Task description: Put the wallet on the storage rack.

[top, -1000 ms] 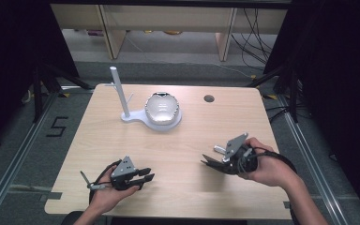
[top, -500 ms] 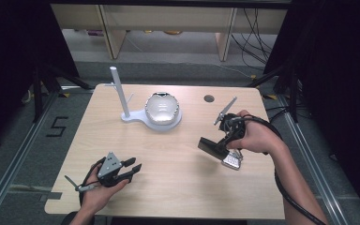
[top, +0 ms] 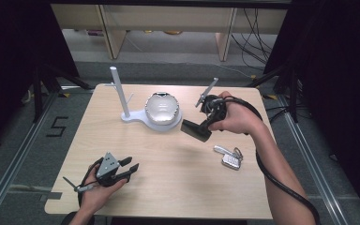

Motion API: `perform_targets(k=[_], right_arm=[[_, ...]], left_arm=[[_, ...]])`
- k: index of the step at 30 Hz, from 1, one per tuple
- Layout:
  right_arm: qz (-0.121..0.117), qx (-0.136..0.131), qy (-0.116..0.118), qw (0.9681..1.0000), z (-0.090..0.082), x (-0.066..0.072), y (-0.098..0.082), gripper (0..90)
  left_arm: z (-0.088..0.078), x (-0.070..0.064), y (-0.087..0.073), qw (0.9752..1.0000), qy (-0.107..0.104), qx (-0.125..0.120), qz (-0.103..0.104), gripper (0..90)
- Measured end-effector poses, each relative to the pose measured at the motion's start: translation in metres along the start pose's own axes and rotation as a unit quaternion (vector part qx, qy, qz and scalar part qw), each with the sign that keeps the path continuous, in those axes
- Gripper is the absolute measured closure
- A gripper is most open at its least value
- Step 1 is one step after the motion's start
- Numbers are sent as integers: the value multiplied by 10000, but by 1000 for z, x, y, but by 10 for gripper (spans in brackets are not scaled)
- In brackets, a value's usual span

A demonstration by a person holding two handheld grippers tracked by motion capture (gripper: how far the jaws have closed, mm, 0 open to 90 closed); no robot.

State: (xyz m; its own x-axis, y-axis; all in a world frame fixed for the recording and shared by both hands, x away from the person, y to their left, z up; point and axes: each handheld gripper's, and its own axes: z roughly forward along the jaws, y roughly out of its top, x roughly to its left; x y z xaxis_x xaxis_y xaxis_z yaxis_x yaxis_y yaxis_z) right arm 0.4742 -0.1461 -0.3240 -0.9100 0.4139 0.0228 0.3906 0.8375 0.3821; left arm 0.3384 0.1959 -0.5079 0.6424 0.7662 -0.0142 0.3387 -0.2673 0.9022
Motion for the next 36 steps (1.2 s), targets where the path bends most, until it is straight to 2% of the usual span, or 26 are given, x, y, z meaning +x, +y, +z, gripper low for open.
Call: perform_targets(k=[3,4,9,12,14,16,17,19,28,36], right_arm=[[-47,43,0,10000,1,-3,15,807],[-47,43,0,10000,1,-3,15,807],[-210,-30,-21,9998,4,-10,45,807],[-197,-17,-10,9998,7,-11,54,807],[-197,-41,-51,9998,9,-14,63,807],[-221,-78,-46,9997,10,-15,65,807],[-148,-90,-40,9998,10,-15,68,807],[-230,-159,-76,9996,11,-19,75,807],[-199,-289,-147,9993,14,-24,93,807],[-157,-525,-247,9982,24,-36,105,807]], left_arm=[[0,0,0,10000,-6,0,-6,584],[0,0,0,10000,-6,0,-6,583],[0,0,-1,10000,-27,-8,-6,582],[0,0,-1,10000,-22,17,-15,582],[1,1,-1,9999,-67,-62,-54,583],[0,1,-1,10000,-21,-23,-30,582],[-1,1,-1,10000,-23,-31,-32,582],[0,2,-1,10000,-31,-29,-51,581],[1,2,-2,9999,-81,-30,-60,582],[0,3,-2,10000,-43,-12,-65,582]])
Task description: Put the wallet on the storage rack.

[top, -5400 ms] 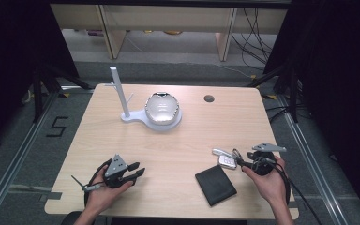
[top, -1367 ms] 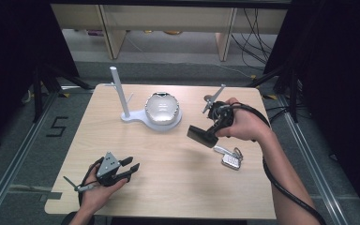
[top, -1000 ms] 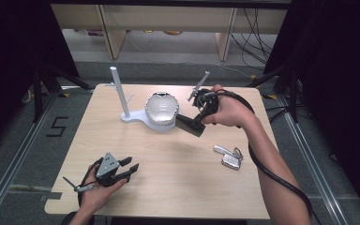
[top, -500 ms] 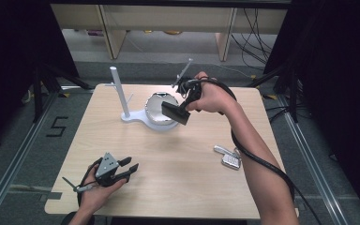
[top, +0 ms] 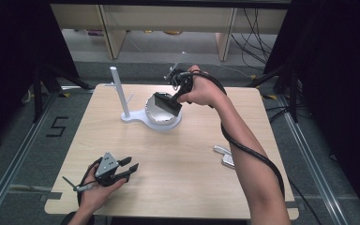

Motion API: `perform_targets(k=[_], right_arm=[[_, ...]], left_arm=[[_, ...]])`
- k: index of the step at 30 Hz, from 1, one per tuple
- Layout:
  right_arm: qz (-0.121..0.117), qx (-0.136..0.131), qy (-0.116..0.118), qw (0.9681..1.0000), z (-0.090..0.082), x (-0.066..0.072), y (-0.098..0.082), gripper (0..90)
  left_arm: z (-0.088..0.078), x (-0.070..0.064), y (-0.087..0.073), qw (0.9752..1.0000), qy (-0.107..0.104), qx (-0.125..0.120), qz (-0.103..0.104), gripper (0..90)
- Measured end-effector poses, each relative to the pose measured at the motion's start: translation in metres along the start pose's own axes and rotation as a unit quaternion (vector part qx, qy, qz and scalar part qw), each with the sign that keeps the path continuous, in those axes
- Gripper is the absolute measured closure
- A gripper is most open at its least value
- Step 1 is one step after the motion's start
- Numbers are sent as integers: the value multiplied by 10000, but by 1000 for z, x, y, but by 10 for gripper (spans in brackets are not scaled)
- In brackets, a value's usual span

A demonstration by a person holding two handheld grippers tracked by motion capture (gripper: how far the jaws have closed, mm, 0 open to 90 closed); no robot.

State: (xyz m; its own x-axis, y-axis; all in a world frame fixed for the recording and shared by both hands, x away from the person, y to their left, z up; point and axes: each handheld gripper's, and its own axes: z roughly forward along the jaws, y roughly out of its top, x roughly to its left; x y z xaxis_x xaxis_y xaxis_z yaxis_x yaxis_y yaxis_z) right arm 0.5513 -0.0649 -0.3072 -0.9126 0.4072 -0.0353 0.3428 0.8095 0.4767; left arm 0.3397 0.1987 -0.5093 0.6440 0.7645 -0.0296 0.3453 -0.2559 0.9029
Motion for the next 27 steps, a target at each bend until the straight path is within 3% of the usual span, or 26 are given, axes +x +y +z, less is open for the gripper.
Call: perform_targets(k=[8,11,27], right_arm=[[159,-111,50,9998,10,-5,4,808],[38,-140,35,9999,10,-7,5,808],[103,-251,41,9996,12,-8,14,807]], left_arm=[[0,0,-1,10000,-12,-15,-12,582],[0,1,-1,10000,-11,-15,-19,582],[1,0,-2,10000,-43,-20,-9,582]])
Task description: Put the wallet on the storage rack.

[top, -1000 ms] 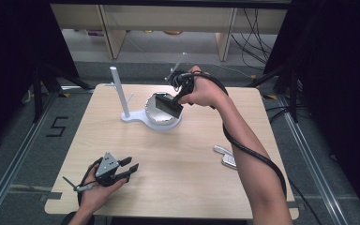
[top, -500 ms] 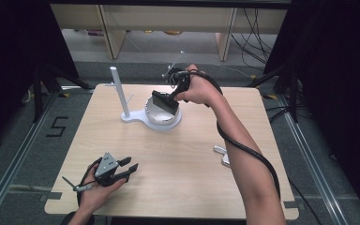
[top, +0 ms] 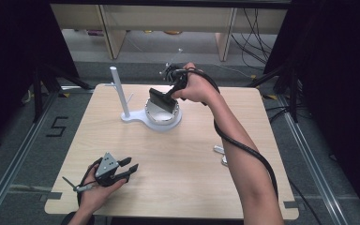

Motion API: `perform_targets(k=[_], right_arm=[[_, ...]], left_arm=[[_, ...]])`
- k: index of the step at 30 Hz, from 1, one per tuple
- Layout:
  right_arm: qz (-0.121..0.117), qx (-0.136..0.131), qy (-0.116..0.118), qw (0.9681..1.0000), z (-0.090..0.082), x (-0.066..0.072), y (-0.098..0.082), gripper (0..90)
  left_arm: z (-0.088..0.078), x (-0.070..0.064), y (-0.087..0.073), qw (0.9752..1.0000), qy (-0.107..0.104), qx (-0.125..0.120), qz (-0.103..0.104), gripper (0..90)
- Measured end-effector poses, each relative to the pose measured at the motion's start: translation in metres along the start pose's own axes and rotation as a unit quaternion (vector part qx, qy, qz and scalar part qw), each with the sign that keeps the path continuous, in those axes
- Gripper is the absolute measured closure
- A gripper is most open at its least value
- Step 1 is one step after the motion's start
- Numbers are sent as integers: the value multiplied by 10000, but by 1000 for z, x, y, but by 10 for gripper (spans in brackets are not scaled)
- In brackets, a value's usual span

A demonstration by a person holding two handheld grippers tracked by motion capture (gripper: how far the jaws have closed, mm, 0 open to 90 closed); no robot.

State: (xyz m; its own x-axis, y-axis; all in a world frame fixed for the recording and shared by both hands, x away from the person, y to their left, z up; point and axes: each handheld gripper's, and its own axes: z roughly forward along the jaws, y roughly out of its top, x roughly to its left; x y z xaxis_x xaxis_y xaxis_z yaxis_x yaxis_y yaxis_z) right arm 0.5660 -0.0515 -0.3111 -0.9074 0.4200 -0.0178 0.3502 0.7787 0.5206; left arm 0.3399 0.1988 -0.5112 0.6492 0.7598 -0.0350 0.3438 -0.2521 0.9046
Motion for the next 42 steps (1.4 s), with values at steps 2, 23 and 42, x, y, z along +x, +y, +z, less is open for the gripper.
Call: perform_targets(k=[2,23,42], right_arm=[[-3,5,21,10000,3,0,0,808],[5,2,34,10000,20,-3,-1,807],[264,-140,-92,9995,36,-11,-8,792]], left_arm=[[0,0,0,10000,-2,-5,1,582],[-1,0,0,10000,28,23,-8,581],[-1,0,-1,10000,0,25,16,580]])
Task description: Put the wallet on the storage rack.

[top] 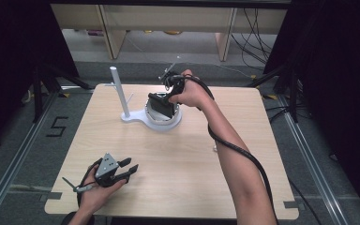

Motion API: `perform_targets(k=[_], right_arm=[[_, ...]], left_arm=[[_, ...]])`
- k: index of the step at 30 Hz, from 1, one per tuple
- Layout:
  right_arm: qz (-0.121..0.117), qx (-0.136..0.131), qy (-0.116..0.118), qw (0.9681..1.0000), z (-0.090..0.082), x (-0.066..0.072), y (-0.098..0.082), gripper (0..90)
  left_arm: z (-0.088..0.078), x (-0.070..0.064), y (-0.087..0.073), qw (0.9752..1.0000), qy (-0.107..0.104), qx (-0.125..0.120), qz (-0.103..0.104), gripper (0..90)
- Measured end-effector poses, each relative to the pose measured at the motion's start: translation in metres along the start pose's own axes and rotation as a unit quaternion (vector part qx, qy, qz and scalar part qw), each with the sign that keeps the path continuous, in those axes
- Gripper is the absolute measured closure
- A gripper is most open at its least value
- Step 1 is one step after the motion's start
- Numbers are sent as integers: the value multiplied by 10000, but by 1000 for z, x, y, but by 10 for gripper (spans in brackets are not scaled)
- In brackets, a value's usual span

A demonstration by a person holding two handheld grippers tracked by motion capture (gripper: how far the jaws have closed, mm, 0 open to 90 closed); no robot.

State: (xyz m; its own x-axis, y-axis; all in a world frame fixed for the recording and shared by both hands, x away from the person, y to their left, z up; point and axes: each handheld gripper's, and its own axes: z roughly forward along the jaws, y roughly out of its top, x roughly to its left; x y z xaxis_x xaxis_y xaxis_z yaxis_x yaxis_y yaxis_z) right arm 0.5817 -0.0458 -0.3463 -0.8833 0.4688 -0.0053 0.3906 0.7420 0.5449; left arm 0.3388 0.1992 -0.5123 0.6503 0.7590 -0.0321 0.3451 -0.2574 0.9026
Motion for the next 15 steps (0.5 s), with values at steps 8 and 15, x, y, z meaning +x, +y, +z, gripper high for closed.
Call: perform_targets(k=[8,15], right_arm=[[78,-93,-388,9992,1,-6,-2,769],[43,-163,-673,9976,-4,-9,-5,732]], left_arm=[[0,0,0,10000,-1,1,-1,580],[0,-1,0,10000,25,35,5,579]])
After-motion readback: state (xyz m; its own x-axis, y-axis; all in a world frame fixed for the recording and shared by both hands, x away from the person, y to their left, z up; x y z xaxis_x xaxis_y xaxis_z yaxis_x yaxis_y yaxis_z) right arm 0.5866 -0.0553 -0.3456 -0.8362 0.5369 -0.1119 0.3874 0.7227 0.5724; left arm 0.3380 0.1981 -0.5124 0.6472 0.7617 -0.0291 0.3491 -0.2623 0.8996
